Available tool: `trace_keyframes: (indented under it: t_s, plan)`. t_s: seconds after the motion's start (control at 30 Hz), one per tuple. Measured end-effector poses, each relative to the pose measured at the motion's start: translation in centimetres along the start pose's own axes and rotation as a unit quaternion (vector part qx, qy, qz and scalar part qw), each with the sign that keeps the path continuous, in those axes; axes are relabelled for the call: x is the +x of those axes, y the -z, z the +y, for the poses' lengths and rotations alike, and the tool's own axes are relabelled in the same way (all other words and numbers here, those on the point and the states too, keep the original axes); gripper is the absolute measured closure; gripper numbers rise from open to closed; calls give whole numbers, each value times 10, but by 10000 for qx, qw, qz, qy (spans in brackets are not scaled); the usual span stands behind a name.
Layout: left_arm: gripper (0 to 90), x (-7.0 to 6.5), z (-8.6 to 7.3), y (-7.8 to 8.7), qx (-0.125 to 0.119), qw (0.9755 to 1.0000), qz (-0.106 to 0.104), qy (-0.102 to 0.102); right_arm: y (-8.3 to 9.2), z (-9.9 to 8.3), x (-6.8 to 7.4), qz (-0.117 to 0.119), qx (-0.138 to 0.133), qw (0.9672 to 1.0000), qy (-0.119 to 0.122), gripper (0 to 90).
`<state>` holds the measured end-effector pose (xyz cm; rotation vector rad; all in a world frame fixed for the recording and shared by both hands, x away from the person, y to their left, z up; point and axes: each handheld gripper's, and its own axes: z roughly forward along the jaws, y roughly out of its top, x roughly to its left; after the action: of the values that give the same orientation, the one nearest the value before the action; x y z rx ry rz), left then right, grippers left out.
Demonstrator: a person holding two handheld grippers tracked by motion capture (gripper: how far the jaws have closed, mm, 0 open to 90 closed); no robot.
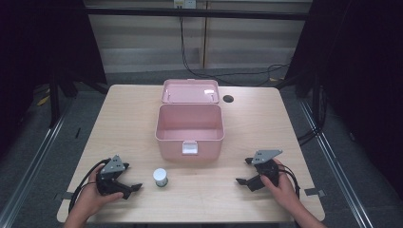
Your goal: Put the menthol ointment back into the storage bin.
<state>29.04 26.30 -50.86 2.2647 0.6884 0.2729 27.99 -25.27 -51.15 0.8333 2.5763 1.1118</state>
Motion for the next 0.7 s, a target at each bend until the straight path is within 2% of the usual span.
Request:
trace_keyframes:
  t_s: [0.13,0.17,0.2,0.23,0.3,0.37,0.4,0.47,0.57,0.63,0.7]
  plan:
    - [51,-2,0,1,30,9999,81,88,0,0,0,1,1,10000,0,113]
    - [51,-3,1,2,98,9999,78,108,0,0,0,1,1,10000,0,113]
    - [62,-5,7,3,342,9992,91,162,0,0,0,3,1,10000,3,113]
    - [87,-5,7,3,342,9992,91,162,0,0,0,1,1,10000,0,113]
    - [151,-8,13,5,655,9975,89,251,0,0,0,3,2,10000,3,113]
    - [181,-9,23,7,1004,9944,79,306,0,0,0,4,1,10000,3,113]
    - [182,-9,23,7,1004,9944,79,306,0,0,0,4,2,10000,1,113]
    - [185,-13,32,8,1146,9927,-15,368,0,0,0,4,3,10000,2,113]
    - [195,-14,38,10,1213,9921,-75,321,0,0,0,3,2,10000,1,113]
    - [204,-17,43,10,1289,9907,-166,395,0,0,0,3,3,10000,1,113]
    - [213,-19,46,10,1417,9890,-224,373,0,0,0,4,2,10000,2,113]
